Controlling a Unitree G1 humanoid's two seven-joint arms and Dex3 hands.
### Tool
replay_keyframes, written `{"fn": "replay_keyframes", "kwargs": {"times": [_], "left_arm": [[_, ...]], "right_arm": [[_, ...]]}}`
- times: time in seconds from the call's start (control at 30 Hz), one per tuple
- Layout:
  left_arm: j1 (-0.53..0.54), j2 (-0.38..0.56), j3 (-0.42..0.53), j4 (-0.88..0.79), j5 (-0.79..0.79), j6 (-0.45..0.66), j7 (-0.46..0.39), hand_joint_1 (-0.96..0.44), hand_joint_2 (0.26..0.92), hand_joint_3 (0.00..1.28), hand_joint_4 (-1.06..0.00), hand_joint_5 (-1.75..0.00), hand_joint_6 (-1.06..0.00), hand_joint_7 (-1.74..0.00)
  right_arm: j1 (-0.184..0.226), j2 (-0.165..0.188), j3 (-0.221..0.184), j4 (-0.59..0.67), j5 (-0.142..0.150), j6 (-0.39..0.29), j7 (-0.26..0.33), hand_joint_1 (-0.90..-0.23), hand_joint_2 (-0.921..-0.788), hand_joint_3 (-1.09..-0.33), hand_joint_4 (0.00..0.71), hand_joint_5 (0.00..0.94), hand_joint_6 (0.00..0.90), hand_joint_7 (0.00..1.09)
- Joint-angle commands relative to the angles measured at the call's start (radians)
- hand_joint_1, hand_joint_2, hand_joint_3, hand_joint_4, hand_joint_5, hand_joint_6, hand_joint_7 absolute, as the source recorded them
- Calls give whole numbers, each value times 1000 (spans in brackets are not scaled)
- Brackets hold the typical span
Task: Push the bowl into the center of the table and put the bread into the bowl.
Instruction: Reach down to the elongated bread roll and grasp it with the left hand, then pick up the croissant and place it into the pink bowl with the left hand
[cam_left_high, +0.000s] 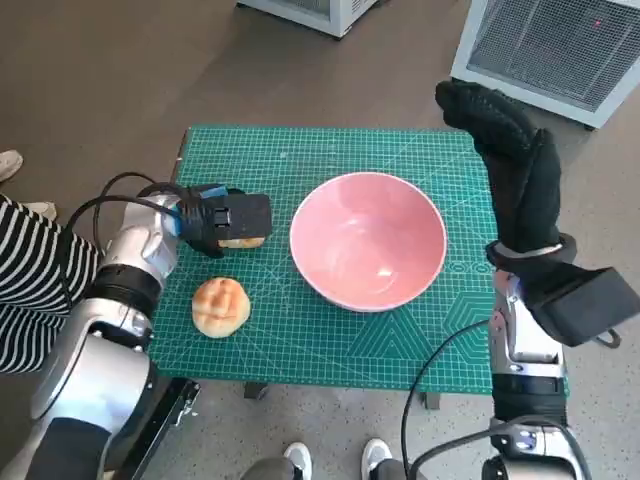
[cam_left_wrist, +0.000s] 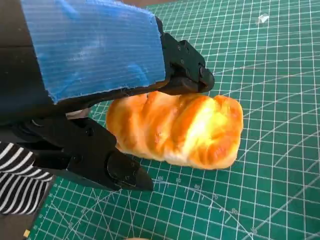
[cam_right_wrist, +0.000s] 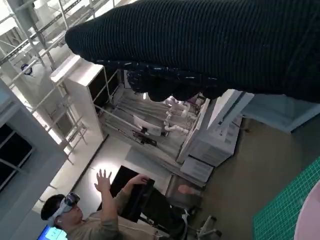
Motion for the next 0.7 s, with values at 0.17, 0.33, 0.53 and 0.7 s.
{"fn": "replay_keyframes", "kwargs": {"times": [0.17,0.33,0.53,0.7], "left_arm": [[21,22,7,6,-3,-97,98,-31,884,53,-689,-601,-643,-696],[12,36,25,2,-16,-140,125,-5,912,46,-740,-1062,-632,-1040],[-10,55,57,-11,-36,-195,146,0,918,41,-729,-1152,-656,-1092],[-37,66,84,-32,-58,-224,148,1,920,46,-718,-1132,-647,-1146]], "right_arm": [[33,1,-3,-5,15,15,2,-742,-921,-729,188,5,-1,591],[33,2,-3,-3,16,17,1,-742,-921,-729,188,5,-1,591],[30,5,-3,7,19,17,2,-744,-921,-727,190,5,0,592],[26,7,-4,13,24,21,6,-751,-921,-726,191,5,0,593]]}}
